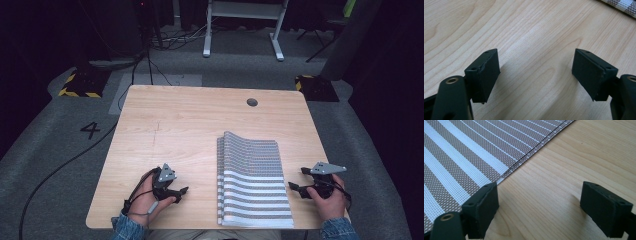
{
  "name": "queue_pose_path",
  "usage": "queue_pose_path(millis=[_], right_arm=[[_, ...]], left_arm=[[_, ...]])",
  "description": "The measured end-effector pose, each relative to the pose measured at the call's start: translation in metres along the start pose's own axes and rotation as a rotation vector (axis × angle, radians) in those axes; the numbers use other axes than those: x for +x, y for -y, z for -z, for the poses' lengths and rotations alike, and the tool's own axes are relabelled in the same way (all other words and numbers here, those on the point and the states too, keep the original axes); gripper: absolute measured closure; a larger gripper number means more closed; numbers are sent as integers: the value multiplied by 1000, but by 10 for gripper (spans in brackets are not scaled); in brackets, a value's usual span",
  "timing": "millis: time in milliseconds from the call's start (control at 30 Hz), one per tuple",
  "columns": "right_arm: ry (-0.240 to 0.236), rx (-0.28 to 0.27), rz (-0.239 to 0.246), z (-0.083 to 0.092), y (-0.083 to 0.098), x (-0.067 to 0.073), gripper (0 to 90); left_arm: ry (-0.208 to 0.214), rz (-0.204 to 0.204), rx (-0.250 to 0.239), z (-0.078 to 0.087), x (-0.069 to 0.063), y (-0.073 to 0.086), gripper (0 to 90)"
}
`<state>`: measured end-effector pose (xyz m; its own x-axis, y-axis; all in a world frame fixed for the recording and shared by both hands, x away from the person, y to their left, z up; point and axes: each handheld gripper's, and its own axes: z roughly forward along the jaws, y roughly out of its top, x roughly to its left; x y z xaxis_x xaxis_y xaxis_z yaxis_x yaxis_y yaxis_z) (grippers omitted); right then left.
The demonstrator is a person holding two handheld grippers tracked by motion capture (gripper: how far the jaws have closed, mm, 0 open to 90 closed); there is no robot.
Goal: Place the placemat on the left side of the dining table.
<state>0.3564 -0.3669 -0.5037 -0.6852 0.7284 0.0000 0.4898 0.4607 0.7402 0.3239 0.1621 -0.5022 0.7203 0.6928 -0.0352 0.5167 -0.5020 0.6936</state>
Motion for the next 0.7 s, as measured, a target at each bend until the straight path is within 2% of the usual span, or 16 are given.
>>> queue_pose_path(millis=[67,100,200,300,367,400,467,500,533,700], right_arm=[[0,0,0,0,0,0,152],[0,0,1,0,0,0,152],[0,0,1,0,0,0,153],[0,0,1,0,0,0,153],[0,0,2,0,0,0,153],[1,0,3,0,0,0,153],[1,0,2,0,0,0,153],[1,0,2,0,0,0,153],[0,0,2,0,0,0,153],[0,0,2,0,0,0,153]], left_arm=[[9,5,-3,0,1,0,239],[12,8,2,0,2,-1,272],[49,55,9,9,2,-9,308],[43,54,11,15,0,-14,315],[65,58,10,19,-4,-19,320],[68,42,2,20,-4,-21,321],[68,40,6,22,-7,-25,323],[67,34,-4,23,-8,-28,323],[88,36,-16,24,-10,-33,324],[99,24,-33,25,-13,-41,330]])
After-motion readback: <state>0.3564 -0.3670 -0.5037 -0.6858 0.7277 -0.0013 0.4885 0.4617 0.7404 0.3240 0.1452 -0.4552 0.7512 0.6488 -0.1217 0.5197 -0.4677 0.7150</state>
